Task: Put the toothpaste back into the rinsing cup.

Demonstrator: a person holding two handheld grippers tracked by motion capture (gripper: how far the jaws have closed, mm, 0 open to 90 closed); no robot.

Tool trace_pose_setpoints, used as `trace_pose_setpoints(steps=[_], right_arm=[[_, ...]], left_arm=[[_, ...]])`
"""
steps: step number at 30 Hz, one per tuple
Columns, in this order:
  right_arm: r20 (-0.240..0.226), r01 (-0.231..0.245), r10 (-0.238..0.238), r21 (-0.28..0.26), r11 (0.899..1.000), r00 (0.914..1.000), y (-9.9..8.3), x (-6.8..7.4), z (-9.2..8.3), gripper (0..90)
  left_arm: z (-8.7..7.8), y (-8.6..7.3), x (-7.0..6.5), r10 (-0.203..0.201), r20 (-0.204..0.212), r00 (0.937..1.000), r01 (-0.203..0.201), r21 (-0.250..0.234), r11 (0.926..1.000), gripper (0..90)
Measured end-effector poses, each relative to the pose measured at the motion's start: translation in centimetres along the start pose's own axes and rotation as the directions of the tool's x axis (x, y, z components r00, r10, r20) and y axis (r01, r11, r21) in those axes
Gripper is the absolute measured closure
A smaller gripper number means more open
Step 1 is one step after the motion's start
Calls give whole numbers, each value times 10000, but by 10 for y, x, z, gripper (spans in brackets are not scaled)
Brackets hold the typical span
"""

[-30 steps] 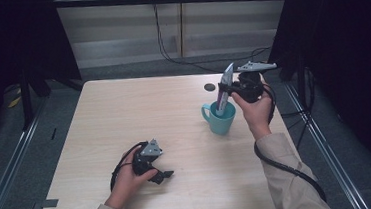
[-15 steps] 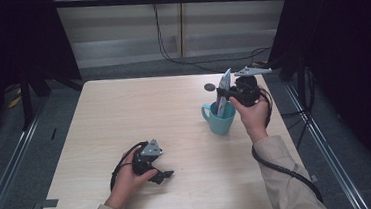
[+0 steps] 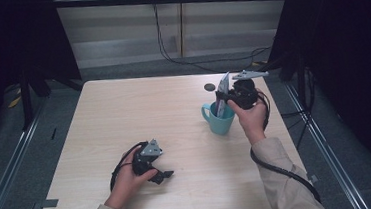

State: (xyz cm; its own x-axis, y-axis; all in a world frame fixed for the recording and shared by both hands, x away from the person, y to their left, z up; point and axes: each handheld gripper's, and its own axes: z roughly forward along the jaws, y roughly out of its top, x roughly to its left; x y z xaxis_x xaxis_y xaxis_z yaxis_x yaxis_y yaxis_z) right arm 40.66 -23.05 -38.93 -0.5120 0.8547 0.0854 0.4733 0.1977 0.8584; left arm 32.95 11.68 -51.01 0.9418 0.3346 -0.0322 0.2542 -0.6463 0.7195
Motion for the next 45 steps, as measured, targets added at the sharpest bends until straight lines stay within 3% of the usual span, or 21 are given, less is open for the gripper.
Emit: trace_pose_setpoints(steps=[26, 45], right_arm=[[-193, -119, 121, 55, 9999, 9997, -24, 6, 14, 756], [-374, -296, 291, -127, 9995, 9989, -33, 3, 13, 744]], left_arm=[[0, 0, 0, 9, -9, 10000, -9, 26, 10000, 81], [0, 0, 0, 6, -22, 10000, -6, 24, 10000, 80]])
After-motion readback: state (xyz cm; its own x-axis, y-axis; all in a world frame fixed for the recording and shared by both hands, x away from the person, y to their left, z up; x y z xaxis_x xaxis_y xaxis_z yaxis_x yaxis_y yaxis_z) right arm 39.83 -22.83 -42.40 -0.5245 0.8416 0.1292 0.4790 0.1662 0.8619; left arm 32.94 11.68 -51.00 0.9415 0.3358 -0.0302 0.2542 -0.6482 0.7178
